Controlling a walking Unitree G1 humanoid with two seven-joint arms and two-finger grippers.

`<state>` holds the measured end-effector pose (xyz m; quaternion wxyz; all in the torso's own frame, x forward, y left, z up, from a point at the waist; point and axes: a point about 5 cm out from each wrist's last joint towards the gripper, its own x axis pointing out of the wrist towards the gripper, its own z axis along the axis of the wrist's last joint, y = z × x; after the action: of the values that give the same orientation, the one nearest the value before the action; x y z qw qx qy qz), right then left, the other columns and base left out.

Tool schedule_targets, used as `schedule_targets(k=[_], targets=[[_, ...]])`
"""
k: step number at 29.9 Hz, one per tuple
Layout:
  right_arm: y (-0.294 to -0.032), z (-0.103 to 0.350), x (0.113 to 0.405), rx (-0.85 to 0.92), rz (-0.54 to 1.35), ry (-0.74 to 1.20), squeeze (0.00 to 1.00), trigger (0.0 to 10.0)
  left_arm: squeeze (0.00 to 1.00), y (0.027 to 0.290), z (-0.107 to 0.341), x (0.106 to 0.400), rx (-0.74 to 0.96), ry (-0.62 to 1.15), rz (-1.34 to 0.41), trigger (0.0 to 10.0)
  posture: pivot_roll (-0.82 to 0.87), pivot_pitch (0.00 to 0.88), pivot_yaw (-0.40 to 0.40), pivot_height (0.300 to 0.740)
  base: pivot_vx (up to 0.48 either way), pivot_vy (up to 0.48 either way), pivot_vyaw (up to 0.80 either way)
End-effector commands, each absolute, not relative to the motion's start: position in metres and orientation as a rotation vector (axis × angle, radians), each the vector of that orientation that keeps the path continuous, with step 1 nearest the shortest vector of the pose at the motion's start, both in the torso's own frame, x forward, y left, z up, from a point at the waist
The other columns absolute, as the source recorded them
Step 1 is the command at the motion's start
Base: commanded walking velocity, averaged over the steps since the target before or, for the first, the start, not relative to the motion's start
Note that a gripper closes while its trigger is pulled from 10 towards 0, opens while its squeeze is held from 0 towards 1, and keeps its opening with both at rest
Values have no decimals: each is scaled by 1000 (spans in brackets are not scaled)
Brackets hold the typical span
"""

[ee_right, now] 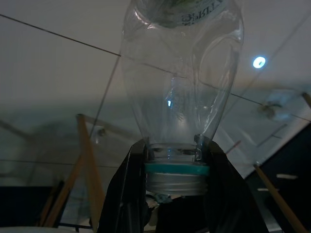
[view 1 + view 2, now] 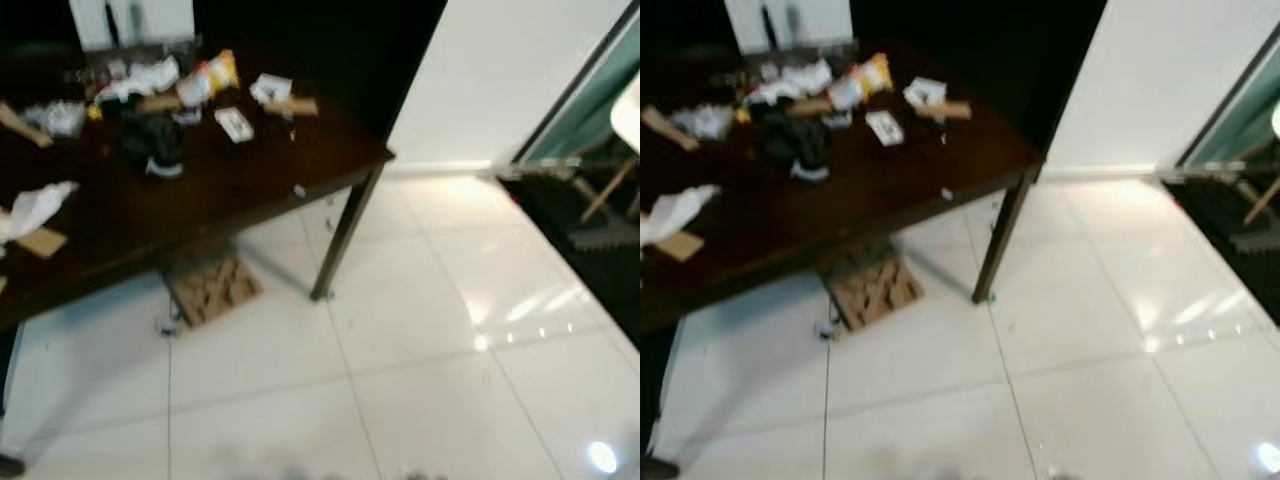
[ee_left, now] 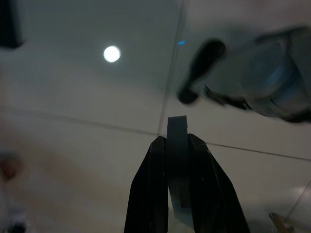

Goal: Picking trash to rubbish bin

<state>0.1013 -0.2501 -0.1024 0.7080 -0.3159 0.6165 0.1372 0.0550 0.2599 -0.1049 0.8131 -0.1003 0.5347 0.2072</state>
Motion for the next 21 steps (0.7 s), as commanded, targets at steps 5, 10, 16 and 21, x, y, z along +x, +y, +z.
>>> schedule_targets(k=[5,10,16,21], targets=[[-247,-104,97,-743,368,1368,0,10000,0,239,-109,66,-249,1123,374,10000,293,71,-140,740,0,0,-788],[-245,-104,100,-754,376,1353,0,10000,0,236,-107,84,-173,1111,303,10000,296,30,-119,740,0,0,-788],[-238,-105,103,-722,378,1317,0,10000,0,229,-101,117,-33,1067,173,10000,289,10,-86,740,0,0,-788],[-233,-106,104,-698,391,1316,0,10000,0,214,-96,140,-18,1011,91,10000,288,13,-58,740,0,0,-788]])
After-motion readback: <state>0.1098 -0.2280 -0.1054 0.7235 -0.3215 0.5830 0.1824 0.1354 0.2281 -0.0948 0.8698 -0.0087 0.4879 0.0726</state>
